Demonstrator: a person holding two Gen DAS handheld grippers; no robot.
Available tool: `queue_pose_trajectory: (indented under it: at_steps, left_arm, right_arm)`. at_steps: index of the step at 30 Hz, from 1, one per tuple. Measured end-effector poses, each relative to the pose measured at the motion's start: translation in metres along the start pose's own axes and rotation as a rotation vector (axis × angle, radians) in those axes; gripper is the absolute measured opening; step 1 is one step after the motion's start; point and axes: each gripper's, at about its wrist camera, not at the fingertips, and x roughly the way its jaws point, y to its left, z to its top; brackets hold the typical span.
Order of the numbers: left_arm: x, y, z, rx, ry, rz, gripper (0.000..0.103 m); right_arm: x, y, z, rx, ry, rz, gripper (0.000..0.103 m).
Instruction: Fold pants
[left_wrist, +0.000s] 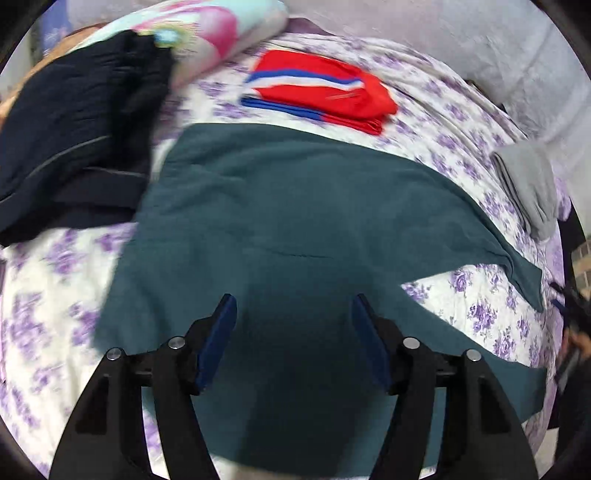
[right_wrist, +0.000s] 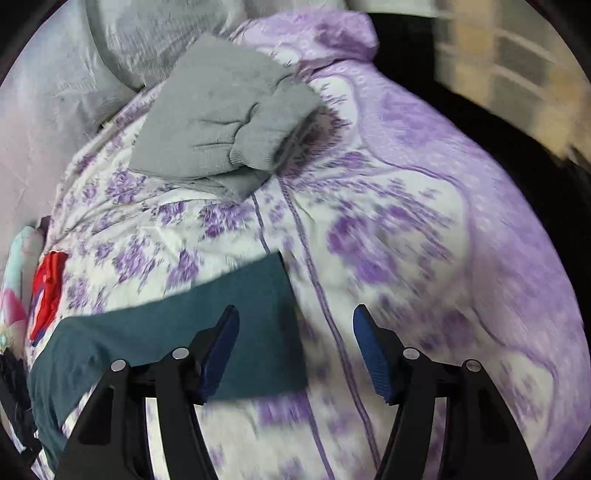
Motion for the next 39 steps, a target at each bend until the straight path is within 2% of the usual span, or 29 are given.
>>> queue_pose_trajectory:
  at_steps: [2,3,4,7,9,12,14,15,17,18,20,23,26,30,32,33,34,39]
  left_arm:
    - [0.013,-0.008,-0.003,0.030,0.017,0.010,0.063]
    - [0.018,-0.009,-0.002,0.040,0.028,0.017,0.063]
    - [0.025,-0.009,-0.002,0.047,0.041,0.028,0.063]
    - [0.038,0.004,-0.009,0.041,0.078,0.056,0.063]
    - [0.045,0.009,-0.010,0.043,0.091,0.087,0.063]
    - [0.046,0.008,-0.012,0.083,0.080,0.109,0.064]
    - [0.046,0.005,-0.011,0.091,0.087,0.121,0.063]
    - [0.045,0.004,-0.009,0.088,0.092,0.119,0.063]
    - [0.038,0.000,-0.002,0.083,0.086,0.101,0.063]
    - [0.033,-0.004,0.001,0.090,0.070,0.088,0.063]
    - [0.019,-0.016,0.009,0.128,0.020,0.056,0.063]
    - [0.011,-0.033,0.017,0.172,-0.021,0.019,0.064]
    - [0.017,-0.047,0.024,0.188,-0.021,0.015,0.065]
    - [0.024,-0.060,0.032,0.160,-0.024,-0.006,0.065]
    - [0.032,-0.067,0.034,0.169,-0.013,0.001,0.065]
    - [0.036,-0.070,0.034,0.175,-0.007,0.009,0.065]
    - [0.042,-0.075,0.036,0.185,0.000,0.018,0.065]
    - [0.059,-0.082,0.042,0.204,0.019,0.046,0.064]
  right_arm:
    - [0.019,0.011,0.011,-0.040,0.010,-0.017,0.064]
    - [0.029,0.017,0.016,-0.063,0.024,-0.029,0.052]
    - [0.035,0.021,0.019,-0.075,0.042,-0.027,0.029]
    - [0.052,0.033,0.026,-0.130,0.101,-0.067,0.007]
    - [0.053,0.039,0.032,-0.187,0.094,-0.092,0.006]
    - [0.042,0.038,0.054,-0.210,-0.032,-0.168,0.009]
    - [0.048,0.039,0.058,-0.224,-0.080,-0.210,0.040]
    - [0.054,0.041,0.059,-0.248,-0.056,-0.243,0.063]
    - [0.049,0.039,0.058,-0.266,-0.068,-0.280,0.063]
    - [0.039,0.035,0.056,-0.251,-0.087,-0.265,0.064]
    - [0.014,0.019,0.050,-0.195,-0.115,-0.184,0.065]
    - [0.000,-0.008,0.034,-0.112,-0.046,-0.067,0.065]
    - [0.005,-0.019,0.015,-0.096,0.012,-0.013,0.058]
    - [0.022,-0.012,0.000,-0.062,0.068,0.042,0.033]
    - [0.028,-0.001,-0.002,-0.084,0.074,0.057,0.028]
    - [0.028,0.003,0.000,-0.091,0.065,0.053,0.020]
    - [0.027,0.006,0.001,-0.095,0.059,0.058,0.006]
    - [-0.008,-0.004,0.018,-0.133,0.026,0.063,0.006]
